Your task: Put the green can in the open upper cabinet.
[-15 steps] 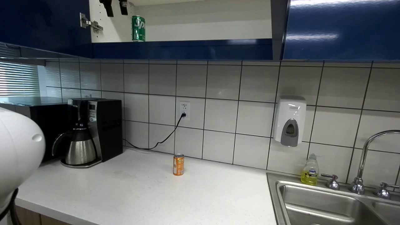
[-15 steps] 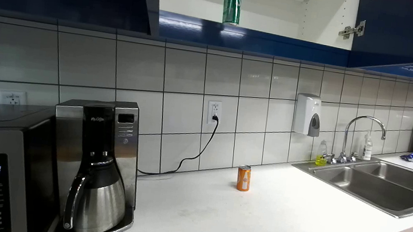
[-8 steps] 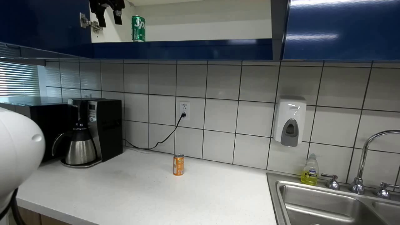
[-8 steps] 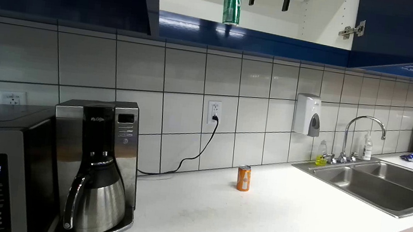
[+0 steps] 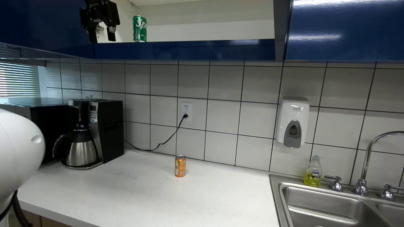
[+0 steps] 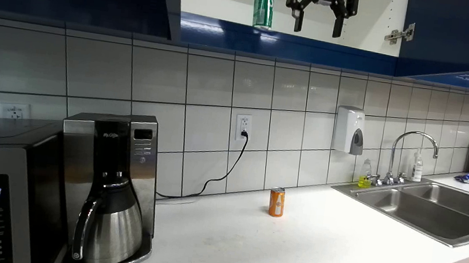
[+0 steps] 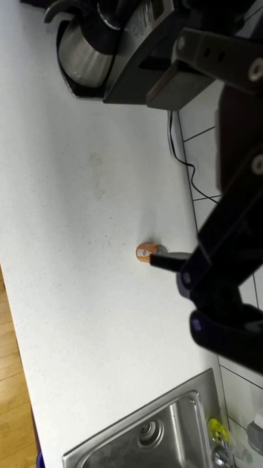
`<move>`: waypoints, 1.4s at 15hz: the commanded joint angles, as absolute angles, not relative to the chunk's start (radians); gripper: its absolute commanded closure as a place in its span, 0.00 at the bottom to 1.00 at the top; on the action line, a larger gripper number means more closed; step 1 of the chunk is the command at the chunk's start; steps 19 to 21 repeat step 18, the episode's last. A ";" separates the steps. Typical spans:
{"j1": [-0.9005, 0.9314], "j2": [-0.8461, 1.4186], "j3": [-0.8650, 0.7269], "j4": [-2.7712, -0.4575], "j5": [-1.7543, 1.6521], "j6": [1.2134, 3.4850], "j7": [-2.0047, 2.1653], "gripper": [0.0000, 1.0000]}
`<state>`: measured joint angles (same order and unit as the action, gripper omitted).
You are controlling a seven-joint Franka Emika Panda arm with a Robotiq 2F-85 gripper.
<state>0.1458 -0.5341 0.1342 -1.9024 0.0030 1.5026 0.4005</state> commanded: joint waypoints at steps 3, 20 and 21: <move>0.119 -0.618 0.143 -2.068 0.035 1.549 0.332 0.00; 0.102 -0.601 0.157 -2.203 0.031 1.550 0.336 0.00; 0.102 -0.601 0.157 -2.203 0.031 1.550 0.336 0.00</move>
